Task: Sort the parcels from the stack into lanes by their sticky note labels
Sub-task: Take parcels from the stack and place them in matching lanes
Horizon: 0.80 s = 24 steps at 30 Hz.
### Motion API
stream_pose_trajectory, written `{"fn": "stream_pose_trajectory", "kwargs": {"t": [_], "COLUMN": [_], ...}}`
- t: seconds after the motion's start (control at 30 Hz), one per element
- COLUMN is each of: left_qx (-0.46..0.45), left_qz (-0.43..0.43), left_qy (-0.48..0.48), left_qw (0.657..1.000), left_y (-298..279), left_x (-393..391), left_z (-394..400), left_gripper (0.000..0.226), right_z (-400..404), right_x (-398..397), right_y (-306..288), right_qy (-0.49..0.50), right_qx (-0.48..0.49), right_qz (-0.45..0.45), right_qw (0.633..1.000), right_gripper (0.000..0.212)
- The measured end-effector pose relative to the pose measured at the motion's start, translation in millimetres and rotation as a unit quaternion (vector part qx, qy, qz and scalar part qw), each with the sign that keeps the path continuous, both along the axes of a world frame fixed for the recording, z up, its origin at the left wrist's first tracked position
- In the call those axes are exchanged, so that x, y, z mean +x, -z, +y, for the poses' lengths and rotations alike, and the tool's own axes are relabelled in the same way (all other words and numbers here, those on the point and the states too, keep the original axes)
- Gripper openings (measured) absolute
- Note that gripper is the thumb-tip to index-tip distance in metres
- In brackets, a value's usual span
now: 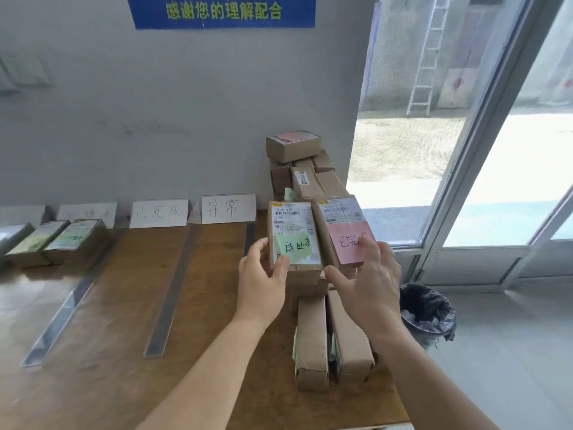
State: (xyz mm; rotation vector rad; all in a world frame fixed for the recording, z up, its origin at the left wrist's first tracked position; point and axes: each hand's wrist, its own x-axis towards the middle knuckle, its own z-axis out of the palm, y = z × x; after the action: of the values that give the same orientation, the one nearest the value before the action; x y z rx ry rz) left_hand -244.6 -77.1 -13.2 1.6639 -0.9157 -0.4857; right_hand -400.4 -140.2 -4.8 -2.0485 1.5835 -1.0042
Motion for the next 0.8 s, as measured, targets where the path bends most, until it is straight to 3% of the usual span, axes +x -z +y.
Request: {"fn": "stream_pose_trajectory", "kwargs": {"t": [0.8], "left_qx": [-0.054], "left_qz": [-0.035], "left_qy": [-0.086], "left_qw": [0.994], "left_y": [-28.4], "left_x": [216.7], "left_z": [173.5], "left_gripper": [0.054], "right_z": [156.0], "right_x": [225.9], "right_y": [-32.6], "right_qy": [-0.103], "right_qx": [-0.049], "right_qz": [-0.056], "right_qw": [0.992], "right_gripper": [0.069]}}
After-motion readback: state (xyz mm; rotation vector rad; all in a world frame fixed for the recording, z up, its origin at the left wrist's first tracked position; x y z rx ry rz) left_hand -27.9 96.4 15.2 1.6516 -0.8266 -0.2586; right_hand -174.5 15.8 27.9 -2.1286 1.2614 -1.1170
